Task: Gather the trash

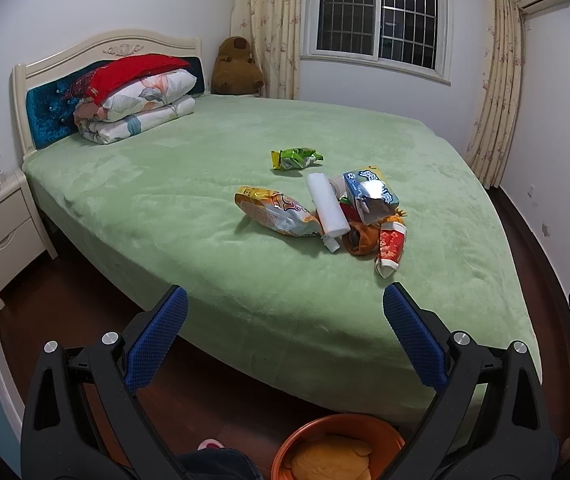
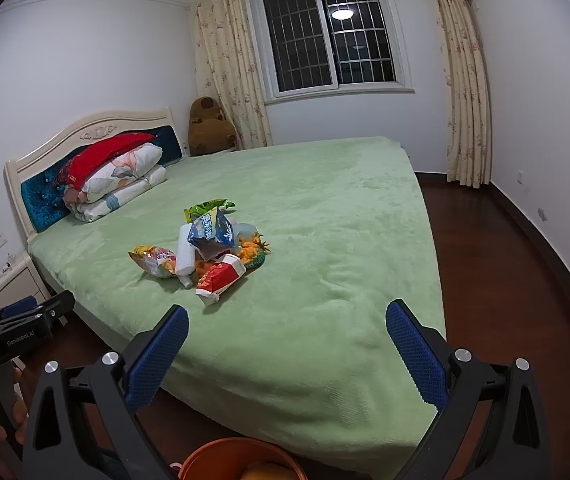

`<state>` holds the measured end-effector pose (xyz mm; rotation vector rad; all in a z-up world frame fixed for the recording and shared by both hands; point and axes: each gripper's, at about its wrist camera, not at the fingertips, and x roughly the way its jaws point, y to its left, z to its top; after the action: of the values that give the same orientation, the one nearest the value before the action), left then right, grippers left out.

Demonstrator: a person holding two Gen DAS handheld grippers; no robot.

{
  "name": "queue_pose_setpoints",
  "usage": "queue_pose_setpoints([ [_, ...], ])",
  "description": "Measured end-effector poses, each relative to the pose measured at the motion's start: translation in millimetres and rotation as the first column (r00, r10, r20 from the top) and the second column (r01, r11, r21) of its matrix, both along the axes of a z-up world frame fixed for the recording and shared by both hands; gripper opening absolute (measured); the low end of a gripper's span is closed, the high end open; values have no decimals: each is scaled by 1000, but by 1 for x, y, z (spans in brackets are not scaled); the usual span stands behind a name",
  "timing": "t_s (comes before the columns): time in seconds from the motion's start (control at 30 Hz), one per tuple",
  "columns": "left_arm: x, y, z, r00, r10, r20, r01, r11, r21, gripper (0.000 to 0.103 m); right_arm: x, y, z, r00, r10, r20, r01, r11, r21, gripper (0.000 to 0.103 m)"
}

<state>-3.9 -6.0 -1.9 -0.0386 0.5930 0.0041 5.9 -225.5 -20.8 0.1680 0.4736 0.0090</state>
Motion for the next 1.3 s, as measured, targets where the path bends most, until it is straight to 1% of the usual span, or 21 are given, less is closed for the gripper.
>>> queue_pose_setpoints([
  [0.27, 1, -1, -2, 1000, -3, -7, 3, 1000, 9, 96, -4, -3, -2, 1000, -12, 5, 12, 1000, 6, 97],
  [0.5, 3, -2, -3, 1000, 0, -21, 0, 1000, 0, 96, -4, -3, -4, 1000, -11, 1, 11, 1000, 4, 97],
  [0.67, 8, 1, -8, 999, 8, -34, -8, 1000, -2, 96, 9, 3, -4, 1000, 15, -18, -15, 1000, 0, 97],
  [0.8, 15, 9, -17, 998, 22, -60, -23, 1000, -9, 96, 42, 11, -7, 996, 76, -53, -76, 997, 3, 97],
  [0.97, 25, 26, -25, 996, 53, -76, -54, 998, -10, 96, 108, 26, -9, 980, 160, -120, -157, 987, 29, 97],
  [1.0, 27, 31, -27, 995, 60, -80, -61, 998, -14, 96, 129, 30, -10, 975, 172, -143, -169, 985, 36, 97],
  [1.1, 34, 42, -34, 993, 76, -95, -78, 997, -20, 96, 169, 40, -12, 960, 218, -174, -209, 976, 66, 97],
  [1.2, 43, 53, -43, 989, 86, -119, -89, 996, -19, 96, 223, 59, -15, 940, 265, -214, -250, 964, 95, 97],
  [1.3, 51, 61, -51, 986, 97, -134, -100, 995, -16, 96, 261, 68, -20, 920, 294, -260, -266, 954, 135, 97],
])
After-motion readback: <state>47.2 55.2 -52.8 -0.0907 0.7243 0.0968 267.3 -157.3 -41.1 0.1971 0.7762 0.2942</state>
